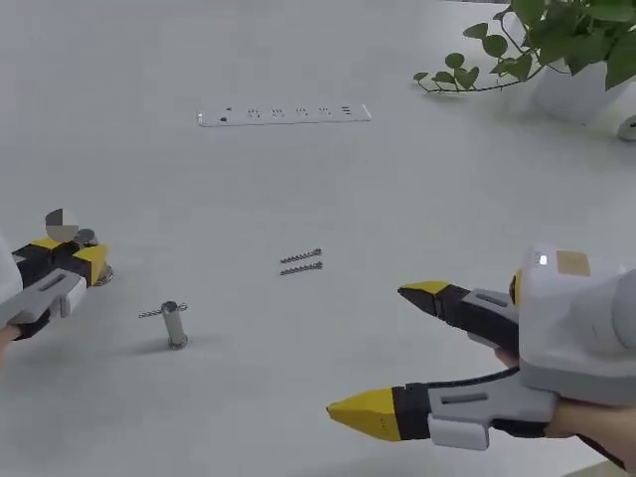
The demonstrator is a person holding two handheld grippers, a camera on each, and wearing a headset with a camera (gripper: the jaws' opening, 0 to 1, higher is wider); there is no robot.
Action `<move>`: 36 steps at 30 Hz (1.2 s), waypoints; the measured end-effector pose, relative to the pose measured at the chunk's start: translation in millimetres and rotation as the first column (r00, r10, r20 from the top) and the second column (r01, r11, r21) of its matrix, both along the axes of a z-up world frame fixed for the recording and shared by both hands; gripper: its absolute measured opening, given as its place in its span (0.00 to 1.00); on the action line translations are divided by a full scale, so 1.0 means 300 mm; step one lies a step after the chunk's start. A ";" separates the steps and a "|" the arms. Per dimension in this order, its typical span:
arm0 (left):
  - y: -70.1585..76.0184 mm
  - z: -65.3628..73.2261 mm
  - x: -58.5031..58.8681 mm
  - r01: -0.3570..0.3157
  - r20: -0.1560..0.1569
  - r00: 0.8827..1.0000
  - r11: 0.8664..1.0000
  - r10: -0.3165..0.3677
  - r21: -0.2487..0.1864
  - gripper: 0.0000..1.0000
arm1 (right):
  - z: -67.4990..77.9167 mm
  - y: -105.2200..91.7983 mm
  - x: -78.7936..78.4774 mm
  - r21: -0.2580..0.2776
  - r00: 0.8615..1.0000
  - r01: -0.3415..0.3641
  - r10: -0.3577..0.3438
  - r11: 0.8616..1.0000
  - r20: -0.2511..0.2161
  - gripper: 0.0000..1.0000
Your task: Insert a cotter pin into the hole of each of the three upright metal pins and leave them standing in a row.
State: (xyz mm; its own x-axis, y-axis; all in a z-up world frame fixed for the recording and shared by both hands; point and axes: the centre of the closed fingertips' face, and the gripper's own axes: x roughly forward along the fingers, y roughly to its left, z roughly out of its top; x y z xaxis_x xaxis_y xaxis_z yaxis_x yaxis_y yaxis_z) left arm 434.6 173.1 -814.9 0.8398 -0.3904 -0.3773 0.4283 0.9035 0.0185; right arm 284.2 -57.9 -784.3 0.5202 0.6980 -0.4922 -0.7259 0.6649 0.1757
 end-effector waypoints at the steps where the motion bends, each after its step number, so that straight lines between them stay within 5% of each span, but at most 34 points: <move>1: 0.002 0.002 -0.005 0.001 0.002 1.000 1.000 -0.001 -0.001 0.10 | 0.000 0.001 0.000 0.000 1.000 -0.001 0.001 1.000 0.000 0.94; 13: 0.020 0.014 -0.101 0.038 0.001 0.999 0.999 -0.038 0.011 0.10 | 0.002 0.011 -0.005 0.001 1.000 -0.008 0.008 1.000 0.007 0.94; 36: -0.043 0.037 -0.332 0.147 -0.016 0.989 0.989 -0.147 0.032 0.10 | -0.001 0.004 -0.061 -0.011 1.000 -0.026 0.026 1.000 0.001 0.94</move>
